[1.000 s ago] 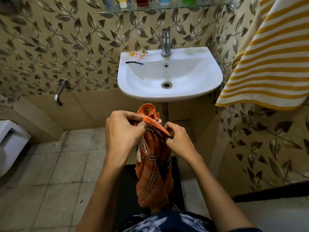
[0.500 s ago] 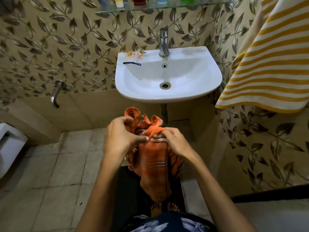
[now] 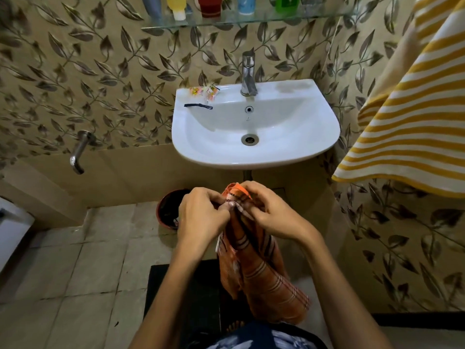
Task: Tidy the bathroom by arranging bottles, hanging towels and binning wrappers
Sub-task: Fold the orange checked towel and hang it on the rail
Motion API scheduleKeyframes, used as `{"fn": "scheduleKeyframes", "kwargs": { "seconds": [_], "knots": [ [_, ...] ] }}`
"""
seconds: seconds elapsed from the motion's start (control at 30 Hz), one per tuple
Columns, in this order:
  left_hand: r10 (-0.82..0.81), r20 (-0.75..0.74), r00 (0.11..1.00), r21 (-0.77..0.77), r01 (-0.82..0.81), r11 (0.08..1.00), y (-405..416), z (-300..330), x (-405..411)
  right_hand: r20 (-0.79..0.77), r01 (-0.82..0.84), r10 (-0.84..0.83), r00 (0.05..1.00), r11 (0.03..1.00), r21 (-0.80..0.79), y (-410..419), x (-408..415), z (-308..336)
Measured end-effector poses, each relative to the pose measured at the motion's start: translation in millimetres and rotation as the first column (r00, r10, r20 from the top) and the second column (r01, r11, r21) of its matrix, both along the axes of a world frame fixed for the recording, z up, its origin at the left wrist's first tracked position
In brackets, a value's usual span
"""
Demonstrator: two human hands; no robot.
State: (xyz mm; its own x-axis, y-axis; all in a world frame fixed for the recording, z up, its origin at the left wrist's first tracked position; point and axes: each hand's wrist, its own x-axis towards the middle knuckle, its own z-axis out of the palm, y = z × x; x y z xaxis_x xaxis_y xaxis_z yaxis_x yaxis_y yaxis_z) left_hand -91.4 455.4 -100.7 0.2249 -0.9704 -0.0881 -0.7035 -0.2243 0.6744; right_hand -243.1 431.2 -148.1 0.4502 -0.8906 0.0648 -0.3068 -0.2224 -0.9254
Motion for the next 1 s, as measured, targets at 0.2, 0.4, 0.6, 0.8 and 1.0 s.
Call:
{"fn": "scheduleKeyframes", "kwargs": {
  "seconds": [0.2, 0.4, 0.6, 0.8, 1.0],
  "knots": [
    [-0.029, -0.031, 0.999, -0.017, 0.028, 0.999, -23, 15, -3, -0.238, 0.169, -0.155, 0.959, 0.985, 0.04, -24, -14, -20],
    [0.033, -0.014, 0.999, 0.03, -0.033, 0.999, -43, 15, 3, -0.014, 0.31, -0.311, 0.95, 0.945, 0.104, -44, -19, -23],
    [-0.141, -0.013, 0.99, 0.22, 0.141, 0.965, -51, 11, 5, 0.138, 0.108, -0.133, 0.981, 0.978, 0.176, -36, -3, -6],
    [-0.342, -0.032, 0.939, 0.134, 0.343, 0.93, -43, 7, -10, 0.123, -0.021, 0.001, 0.992, 0.987, 0.161, -26, 11, 0],
    [-0.196, 0.013, 0.98, 0.124, 0.193, 0.973, -31, -6, -8, 0.127, 0.075, -0.096, 0.987, 0.984, 0.161, -18, -1, -3]
  ]
}}
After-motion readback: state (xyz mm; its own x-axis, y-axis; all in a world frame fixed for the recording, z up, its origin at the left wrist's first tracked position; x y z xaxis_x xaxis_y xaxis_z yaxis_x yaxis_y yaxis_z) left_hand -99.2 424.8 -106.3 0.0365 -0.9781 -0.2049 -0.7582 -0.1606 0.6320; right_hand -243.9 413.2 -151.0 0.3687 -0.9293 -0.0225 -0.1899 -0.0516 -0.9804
